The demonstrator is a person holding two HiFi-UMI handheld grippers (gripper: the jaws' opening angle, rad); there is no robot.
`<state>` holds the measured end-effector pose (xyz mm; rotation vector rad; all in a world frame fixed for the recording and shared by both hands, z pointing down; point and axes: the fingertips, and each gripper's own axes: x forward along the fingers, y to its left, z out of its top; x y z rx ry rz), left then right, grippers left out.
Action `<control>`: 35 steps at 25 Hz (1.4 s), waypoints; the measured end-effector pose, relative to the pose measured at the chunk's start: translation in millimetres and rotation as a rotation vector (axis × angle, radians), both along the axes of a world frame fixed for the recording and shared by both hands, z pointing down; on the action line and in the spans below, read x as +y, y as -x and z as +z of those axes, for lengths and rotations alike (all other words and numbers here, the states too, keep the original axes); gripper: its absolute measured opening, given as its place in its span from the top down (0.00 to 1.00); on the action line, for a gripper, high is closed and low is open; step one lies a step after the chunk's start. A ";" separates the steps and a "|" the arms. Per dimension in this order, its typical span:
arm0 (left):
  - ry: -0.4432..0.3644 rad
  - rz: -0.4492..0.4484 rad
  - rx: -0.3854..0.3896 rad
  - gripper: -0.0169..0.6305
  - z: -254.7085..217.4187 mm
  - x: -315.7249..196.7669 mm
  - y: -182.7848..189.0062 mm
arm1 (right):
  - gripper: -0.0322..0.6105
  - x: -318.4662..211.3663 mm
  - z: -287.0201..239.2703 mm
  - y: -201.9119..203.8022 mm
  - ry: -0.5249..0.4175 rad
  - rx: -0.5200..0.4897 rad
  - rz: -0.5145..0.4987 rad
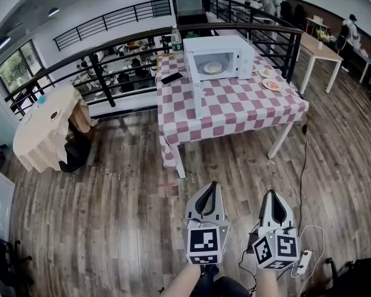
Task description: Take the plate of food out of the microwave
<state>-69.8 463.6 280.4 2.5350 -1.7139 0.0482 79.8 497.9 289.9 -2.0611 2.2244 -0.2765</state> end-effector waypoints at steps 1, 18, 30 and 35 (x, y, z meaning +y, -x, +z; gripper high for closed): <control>-0.001 -0.001 0.000 0.96 0.6 -5.2 0.9 | 0.96 -5.2 1.1 0.9 0.001 0.000 0.001; 0.043 -0.008 0.007 0.96 19.5 -63.4 10.1 | 0.96 -64.6 17.7 10.4 0.046 0.009 -0.001; 0.062 -0.036 0.009 0.96 30.9 -120.9 -5.1 | 0.96 -125.4 28.0 -9.6 0.064 0.007 -0.020; 0.066 -0.056 0.011 0.96 31.3 -154.9 -17.0 | 0.96 -162.7 27.4 -22.1 0.065 0.008 -0.039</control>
